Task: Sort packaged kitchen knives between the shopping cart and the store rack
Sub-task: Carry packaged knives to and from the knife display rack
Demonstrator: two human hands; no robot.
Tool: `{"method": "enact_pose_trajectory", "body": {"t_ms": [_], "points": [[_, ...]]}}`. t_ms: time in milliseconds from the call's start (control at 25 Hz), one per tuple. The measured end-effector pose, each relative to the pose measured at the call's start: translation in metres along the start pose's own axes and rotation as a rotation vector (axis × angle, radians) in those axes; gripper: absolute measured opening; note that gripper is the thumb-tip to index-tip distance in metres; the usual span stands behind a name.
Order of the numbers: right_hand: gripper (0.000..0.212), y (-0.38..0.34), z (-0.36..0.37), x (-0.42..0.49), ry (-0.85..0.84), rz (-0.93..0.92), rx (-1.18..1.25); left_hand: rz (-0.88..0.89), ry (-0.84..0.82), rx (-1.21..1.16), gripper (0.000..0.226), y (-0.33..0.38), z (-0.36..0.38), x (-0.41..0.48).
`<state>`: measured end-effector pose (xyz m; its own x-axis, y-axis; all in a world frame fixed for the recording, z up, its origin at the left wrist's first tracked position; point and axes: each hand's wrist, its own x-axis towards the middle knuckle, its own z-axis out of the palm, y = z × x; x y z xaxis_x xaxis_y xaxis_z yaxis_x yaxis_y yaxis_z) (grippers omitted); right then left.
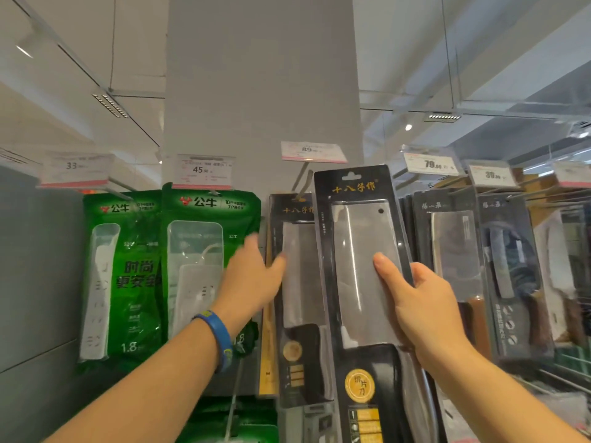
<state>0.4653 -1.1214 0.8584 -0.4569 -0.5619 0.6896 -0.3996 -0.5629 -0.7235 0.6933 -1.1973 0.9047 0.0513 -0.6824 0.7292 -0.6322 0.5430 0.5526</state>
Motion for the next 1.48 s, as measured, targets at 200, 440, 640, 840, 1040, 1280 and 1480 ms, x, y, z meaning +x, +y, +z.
{"method": "enact_pose_trajectory", "body": {"t_ms": [200, 440, 640, 840, 1040, 1280, 1480], "points": [[0.078, -0.002, 0.008, 0.0, -0.003, 0.0, 0.056, 0.679, 0.428, 0.43, 0.077, 0.082, -0.076, 0.036], [0.073, -0.016, 0.025, -0.007, 0.015, -0.094, 0.054, 0.724, 0.131, 0.488, 0.028, 0.118, -0.101, 0.071], [0.065, -0.006, 0.05, -0.013, -0.038, -0.049, 0.048, 0.638, 0.143, 0.182, 0.024, 0.106, -0.09, 0.076], [0.058, 0.004, 0.068, -0.021, -0.032, -0.028, -0.015, 0.619, 0.131, 0.095, 0.026, 0.102, -0.088, 0.074], [0.055, 0.005, 0.066, -0.023, 0.017, -0.099, -0.058, 0.585, 0.131, 0.087, 0.03, 0.103, -0.09, 0.074], [0.062, 0.011, 0.071, -0.008, -0.029, -0.025, -0.115, 0.566, 0.131, 0.056, 0.025, 0.104, -0.088, 0.069], [0.069, 0.02, 0.102, 0.028, -0.167, 0.169, -0.166, 0.543, 0.104, 0.048, 0.025, 0.107, -0.088, 0.065]]}}
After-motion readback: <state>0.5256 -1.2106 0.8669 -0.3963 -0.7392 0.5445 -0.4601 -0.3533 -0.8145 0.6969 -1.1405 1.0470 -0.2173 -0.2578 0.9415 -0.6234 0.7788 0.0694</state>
